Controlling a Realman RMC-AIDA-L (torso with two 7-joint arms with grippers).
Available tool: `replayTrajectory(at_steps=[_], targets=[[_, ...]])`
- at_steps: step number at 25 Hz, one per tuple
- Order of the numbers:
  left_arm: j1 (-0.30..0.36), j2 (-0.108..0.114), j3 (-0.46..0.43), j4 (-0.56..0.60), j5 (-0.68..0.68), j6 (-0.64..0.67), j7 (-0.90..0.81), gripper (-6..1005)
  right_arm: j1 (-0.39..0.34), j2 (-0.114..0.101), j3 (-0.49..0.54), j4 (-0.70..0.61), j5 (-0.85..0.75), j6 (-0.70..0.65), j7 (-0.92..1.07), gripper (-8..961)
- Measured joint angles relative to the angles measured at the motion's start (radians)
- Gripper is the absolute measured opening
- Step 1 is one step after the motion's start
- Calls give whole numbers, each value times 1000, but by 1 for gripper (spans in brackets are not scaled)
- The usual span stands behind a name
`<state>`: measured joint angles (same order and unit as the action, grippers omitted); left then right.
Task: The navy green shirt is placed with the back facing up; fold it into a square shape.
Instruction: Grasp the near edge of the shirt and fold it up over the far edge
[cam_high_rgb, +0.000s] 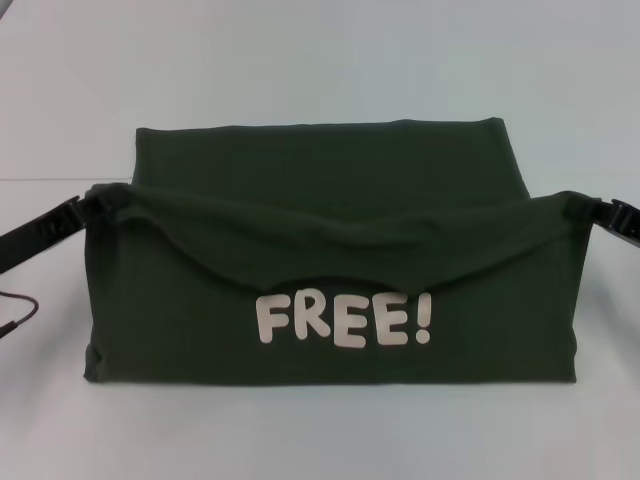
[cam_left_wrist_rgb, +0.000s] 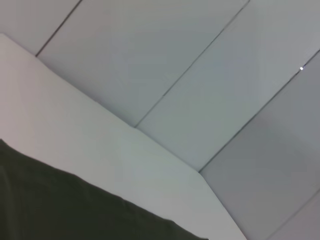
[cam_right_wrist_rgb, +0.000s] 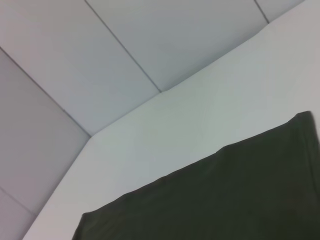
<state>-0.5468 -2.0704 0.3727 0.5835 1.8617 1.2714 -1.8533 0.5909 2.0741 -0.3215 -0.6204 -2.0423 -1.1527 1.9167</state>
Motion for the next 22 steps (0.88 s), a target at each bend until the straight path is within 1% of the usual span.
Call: replayTrajectory(at_steps=[7, 9, 15, 22], targets=[[-8, -17, 5, -3, -26, -76, 27, 67, 5, 4, -2, 14, 17, 57, -8, 62], [-11, -26, 3, -4, -26, -90, 51, 68, 9, 6, -3, 26, 17, 75, -30, 63], [-19, -61, 2, -3, -48, -145, 126, 68, 27, 12, -5, 72, 23, 150, -86, 67], [-35, -71, 7, -15, -61, -209, 151, 69, 39, 12, -13, 88, 28, 183, -95, 72]])
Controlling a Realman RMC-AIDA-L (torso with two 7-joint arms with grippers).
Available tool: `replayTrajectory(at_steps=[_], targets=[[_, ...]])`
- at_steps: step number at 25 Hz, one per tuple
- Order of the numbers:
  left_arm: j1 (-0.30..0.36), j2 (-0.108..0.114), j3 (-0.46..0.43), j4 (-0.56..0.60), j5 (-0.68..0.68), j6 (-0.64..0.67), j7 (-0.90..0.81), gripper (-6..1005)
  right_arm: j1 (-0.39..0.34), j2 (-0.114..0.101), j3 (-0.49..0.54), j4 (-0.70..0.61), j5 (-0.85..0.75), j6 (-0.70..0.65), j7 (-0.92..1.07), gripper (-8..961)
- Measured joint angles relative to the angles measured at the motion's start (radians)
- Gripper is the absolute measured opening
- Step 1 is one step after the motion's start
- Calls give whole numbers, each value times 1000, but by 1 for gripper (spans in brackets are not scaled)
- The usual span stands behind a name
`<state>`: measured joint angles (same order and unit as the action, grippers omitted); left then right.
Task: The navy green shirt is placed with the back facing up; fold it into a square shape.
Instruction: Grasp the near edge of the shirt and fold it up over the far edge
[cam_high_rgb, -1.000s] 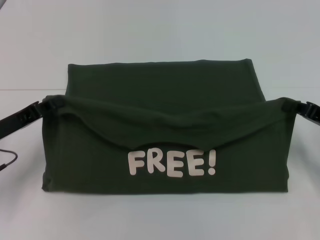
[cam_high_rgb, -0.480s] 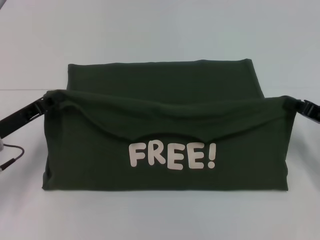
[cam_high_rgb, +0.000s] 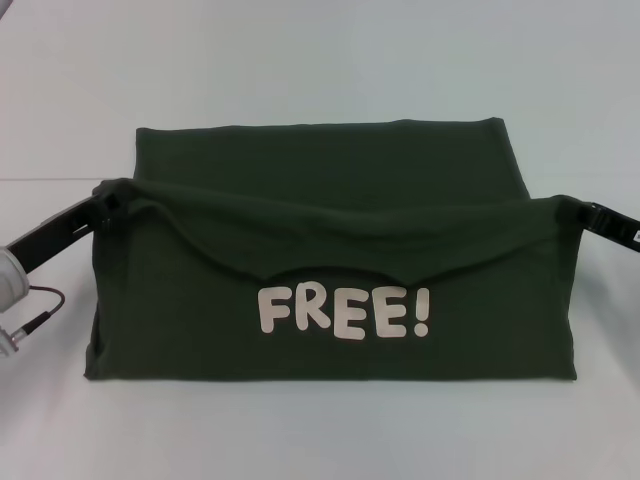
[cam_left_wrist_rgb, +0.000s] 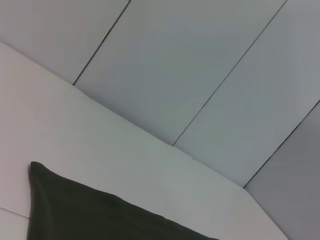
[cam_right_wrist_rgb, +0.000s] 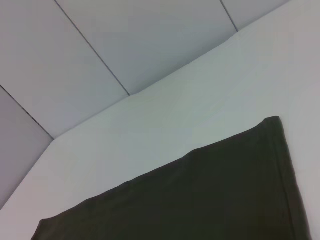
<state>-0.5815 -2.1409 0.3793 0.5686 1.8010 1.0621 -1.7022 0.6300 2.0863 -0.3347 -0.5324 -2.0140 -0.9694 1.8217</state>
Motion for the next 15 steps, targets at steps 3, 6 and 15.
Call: replayTrajectory(at_steps=[3, 6, 15], targets=[[-12, -2, 2, -4, 0, -18, 6, 69, 6, 0, -1, 0, 0, 2, 0, 74], [-21, -7, 3, -4, 0, -39, 21, 70, 10, 0, -1, 1, 0, 11, 0, 76], [-33, -16, 11, -4, 0, -94, 36, 71, 11, 2, -3, 4, 0, 24, -1, 82]])
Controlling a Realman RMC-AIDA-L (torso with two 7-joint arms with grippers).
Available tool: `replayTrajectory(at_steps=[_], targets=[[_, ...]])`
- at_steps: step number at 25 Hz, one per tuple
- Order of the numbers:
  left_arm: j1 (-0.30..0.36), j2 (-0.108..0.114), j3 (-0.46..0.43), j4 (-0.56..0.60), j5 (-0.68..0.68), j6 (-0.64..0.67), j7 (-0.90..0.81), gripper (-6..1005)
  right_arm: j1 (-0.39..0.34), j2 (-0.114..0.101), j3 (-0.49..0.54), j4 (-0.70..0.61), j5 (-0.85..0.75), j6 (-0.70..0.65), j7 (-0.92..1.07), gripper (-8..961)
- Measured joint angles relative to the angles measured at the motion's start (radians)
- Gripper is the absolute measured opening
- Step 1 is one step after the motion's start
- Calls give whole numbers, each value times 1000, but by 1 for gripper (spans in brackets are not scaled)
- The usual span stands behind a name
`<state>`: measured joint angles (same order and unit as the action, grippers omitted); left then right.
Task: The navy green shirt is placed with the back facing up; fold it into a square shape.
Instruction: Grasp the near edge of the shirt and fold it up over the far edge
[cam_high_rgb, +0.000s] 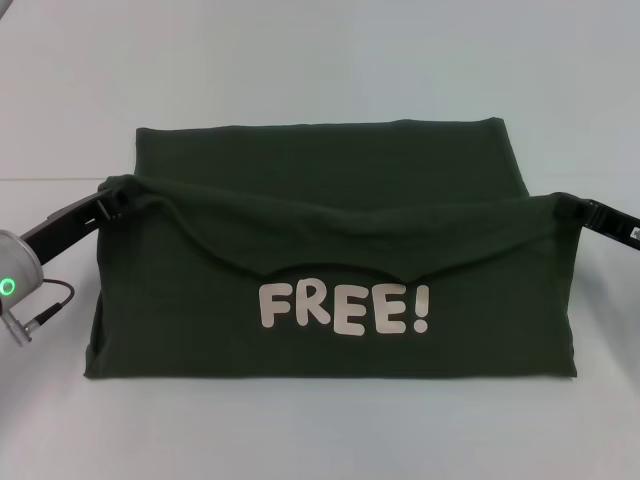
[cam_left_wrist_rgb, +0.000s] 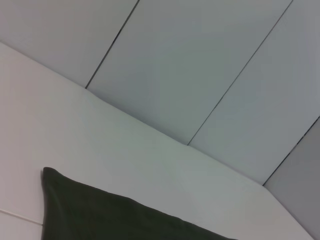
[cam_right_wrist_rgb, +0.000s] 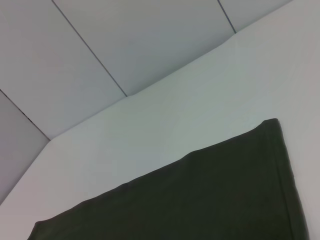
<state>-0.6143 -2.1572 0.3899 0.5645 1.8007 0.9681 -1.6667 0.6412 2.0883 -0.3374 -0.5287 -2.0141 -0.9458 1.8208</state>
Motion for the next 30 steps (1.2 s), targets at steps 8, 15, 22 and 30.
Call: replayTrajectory(at_steps=[8, 15, 22, 30], targets=[[-1, -5, 2, 0, 0, -15, 5, 72, 6, 1, -14, 2, 0, 13, 0, 88], [-3, -6, 2, -29, -28, -58, 5, 73, 15, 1, -14, 20, 0, 51, 0, 93], [-13, -6, 4, -70, -45, -163, 6, 74, 13, 2, -14, 50, 30, 67, -36, 97], [-20, 1, 32, -82, -51, -182, 8, 272, -9, 3, -14, 52, 68, 48, -49, 506]])
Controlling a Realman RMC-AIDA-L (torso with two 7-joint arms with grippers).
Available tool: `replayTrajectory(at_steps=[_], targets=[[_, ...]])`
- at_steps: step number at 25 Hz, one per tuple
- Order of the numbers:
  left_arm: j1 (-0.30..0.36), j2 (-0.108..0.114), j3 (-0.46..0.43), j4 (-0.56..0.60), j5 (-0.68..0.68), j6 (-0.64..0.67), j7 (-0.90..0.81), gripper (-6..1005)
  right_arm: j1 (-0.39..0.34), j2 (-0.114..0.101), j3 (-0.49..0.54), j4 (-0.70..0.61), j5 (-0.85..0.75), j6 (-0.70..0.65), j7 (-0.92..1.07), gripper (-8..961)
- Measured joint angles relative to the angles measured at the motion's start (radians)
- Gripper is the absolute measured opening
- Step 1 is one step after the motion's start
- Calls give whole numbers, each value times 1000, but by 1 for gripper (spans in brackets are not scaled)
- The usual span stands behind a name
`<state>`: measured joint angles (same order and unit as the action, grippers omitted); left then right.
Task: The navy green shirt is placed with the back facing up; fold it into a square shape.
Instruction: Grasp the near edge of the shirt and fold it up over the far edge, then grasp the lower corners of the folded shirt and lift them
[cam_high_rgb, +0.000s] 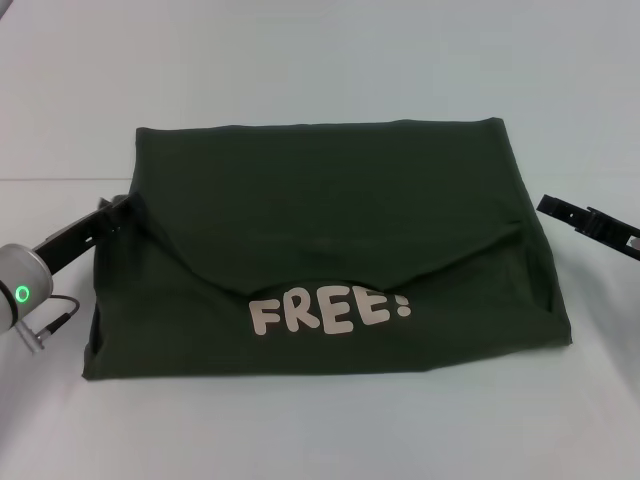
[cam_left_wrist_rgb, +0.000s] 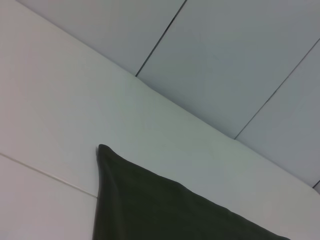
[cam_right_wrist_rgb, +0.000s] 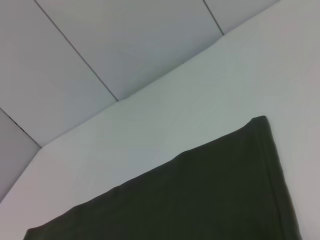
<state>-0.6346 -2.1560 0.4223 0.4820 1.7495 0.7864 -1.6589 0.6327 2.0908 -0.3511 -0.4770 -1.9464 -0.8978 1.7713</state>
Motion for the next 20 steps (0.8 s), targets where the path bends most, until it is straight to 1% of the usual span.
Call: replayTrajectory(at_steps=[1, 7, 11, 12, 13, 16, 17, 18, 19, 20], targets=[[-2, 0, 0, -2, 0, -2, 0, 315, -1, 0, 0, 0, 3, -4, -2, 589], [-17, -1, 1, -7, 3, -16, 0, 577, -3, 1, 0, 5, 6, -17, -13, 796], [-4, 1, -5, 0, -2, -4, -8, 770, -12, 2, 2, 10, 7, -31, -24, 906], [5, 6, -8, 1, -3, 22, -9, 783, -15, 1, 4, 10, 8, -39, -25, 934], [14, 12, -9, 2, -4, 51, -11, 797, -20, 0, 6, 8, 10, -50, -26, 933], [56, 44, -6, 4, -10, 196, -44, 837, -41, -13, 4, 2, 20, -103, -19, 931], [70, 63, 2, 4, -8, 243, -81, 850, -48, -19, 1, 2, 20, -123, -14, 930], [85, 86, 23, 1, 2, 290, -131, 864, -65, -37, -10, 1, 14, -177, -2, 929], [98, 113, 48, -2, 12, 334, -184, 877, -73, -46, -20, 0, 13, -197, 4, 928], [110, 142, 82, -6, 22, 378, -231, 875, -73, -46, -20, 0, 13, -197, 4, 927]])
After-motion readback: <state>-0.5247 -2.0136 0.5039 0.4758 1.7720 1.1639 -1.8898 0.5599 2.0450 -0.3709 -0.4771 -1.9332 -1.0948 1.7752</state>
